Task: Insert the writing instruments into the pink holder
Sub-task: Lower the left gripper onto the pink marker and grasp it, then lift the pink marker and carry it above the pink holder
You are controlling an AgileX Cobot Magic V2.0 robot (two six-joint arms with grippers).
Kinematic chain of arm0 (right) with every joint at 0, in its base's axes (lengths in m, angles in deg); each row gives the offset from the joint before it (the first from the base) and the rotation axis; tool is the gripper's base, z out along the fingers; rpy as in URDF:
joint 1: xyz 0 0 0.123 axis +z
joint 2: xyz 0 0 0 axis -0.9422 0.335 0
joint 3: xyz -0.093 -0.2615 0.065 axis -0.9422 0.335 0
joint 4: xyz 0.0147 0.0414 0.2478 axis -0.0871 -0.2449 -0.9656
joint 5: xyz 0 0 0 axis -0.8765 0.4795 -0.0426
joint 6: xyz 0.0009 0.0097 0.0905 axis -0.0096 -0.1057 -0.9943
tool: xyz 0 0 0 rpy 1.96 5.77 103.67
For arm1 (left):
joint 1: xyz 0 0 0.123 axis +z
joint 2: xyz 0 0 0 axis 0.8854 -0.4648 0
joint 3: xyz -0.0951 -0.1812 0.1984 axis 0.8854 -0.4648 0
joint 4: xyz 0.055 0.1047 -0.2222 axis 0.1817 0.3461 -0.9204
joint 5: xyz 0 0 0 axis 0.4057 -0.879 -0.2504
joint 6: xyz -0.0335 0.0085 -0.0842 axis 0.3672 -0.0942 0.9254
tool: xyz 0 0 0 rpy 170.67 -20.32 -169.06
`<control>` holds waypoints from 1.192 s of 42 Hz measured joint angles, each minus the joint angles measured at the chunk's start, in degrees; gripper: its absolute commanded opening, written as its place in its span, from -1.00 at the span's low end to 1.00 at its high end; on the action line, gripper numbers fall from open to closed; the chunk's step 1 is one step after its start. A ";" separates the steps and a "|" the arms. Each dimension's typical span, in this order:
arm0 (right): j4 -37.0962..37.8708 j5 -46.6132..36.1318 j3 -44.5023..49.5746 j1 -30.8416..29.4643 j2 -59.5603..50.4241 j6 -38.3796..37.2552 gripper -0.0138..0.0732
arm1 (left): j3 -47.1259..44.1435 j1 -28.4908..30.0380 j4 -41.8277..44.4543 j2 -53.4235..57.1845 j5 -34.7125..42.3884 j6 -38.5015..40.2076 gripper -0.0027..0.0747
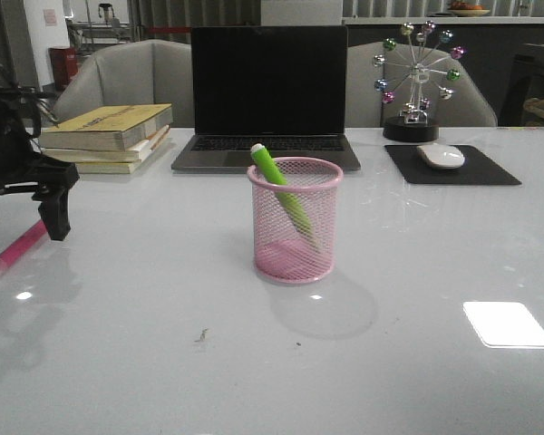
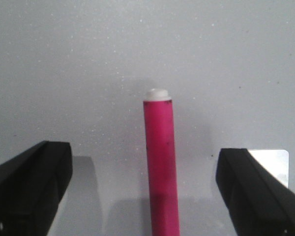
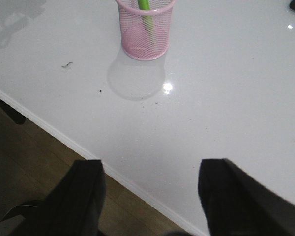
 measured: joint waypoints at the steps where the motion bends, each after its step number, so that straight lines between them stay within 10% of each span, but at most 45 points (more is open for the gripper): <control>1: 0.00 0.00 0.00 0.00 0.00 0.00 0.51 | -0.01 0.00 0.00 -0.20 0.11 0.00 0.71; 11: 0.00 0.11 0.00 0.00 0.00 0.00 0.51 | 0.68 0.00 -0.61 -1.65 1.30 0.00 0.68; 36: 0.00 0.19 0.00 0.00 0.00 0.00 0.51 | 0.83 0.00 -0.61 -1.91 1.34 0.00 -0.57; 50: 0.00 0.23 0.00 0.00 0.00 0.00 0.51 | -2.46 -0.35 -3.25 8.05 0.73 -4.00 -0.70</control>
